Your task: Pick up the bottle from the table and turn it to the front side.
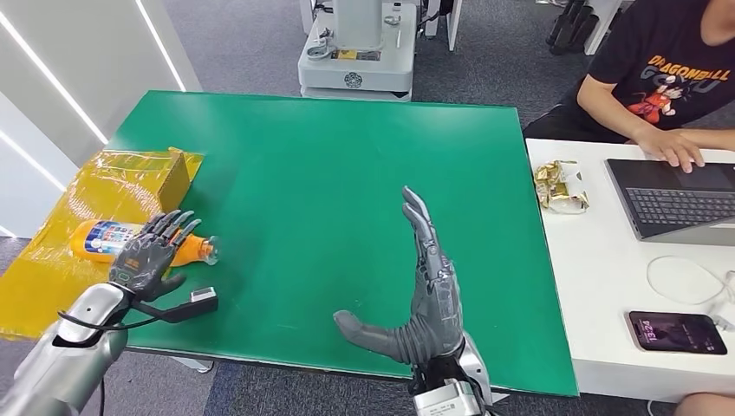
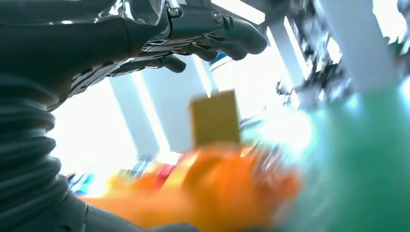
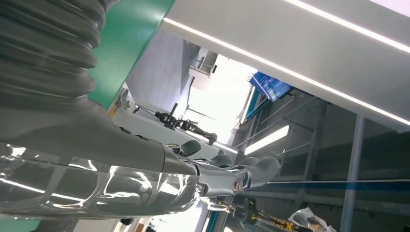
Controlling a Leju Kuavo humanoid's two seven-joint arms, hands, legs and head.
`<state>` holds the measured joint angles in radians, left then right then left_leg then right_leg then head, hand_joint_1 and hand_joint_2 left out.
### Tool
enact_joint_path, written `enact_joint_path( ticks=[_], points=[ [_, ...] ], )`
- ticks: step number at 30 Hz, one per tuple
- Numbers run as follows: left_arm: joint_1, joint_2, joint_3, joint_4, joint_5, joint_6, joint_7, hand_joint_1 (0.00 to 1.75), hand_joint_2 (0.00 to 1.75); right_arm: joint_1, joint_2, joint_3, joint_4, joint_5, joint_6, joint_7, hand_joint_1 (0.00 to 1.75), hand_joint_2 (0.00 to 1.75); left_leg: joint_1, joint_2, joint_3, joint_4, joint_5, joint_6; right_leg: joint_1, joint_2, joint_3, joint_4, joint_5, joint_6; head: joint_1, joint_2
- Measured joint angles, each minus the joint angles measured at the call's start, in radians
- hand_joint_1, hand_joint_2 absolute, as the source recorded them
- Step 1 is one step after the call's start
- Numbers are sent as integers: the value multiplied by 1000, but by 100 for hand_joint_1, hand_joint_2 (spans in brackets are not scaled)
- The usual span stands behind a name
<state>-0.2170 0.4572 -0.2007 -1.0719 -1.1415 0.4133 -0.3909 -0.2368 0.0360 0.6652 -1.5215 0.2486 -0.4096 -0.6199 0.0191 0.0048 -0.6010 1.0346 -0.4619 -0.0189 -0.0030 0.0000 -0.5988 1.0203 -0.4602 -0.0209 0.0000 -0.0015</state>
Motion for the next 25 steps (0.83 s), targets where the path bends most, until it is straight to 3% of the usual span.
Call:
enact_joint_path(
  ticks=[4,9,12,15,19,25],
  points=[
    [6,-58,5,-118,190,31,-109,0,175,1,1,-1,0,6,5,6,0,175,0,0,0,0,0,0,0,0,0,-1,0,0,0,0],
    [1,-161,-6,-233,547,42,-269,0,175,6,1,-3,-6,22,7,10,0,175,0,-1,0,1,0,0,0,-1,0,-1,0,0,0,0],
    [-1,-200,-24,-268,625,45,-287,0,175,9,1,-4,-10,24,6,12,0,175,0,0,0,1,0,0,0,0,0,-1,0,0,0,0],
    [-3,-249,-46,-311,842,13,-302,0,175,13,1,-6,-13,24,0,16,0,175,0,-1,0,1,0,0,0,0,0,-1,0,0,0,0],
    [-6,-364,-84,-365,1160,-52,-309,0,175,13,0,-6,-13,15,-21,20,0,175,-1,-2,-1,1,0,1,0,-1,0,-1,0,1,0,0],
    [6,-494,-147,-393,1440,-146,-310,0,175,13,0,3,-12,3,-57,25,0,175,-1,-1,-1,1,-1,1,-1,-1,0,-1,1,1,0,0]
  ],
)
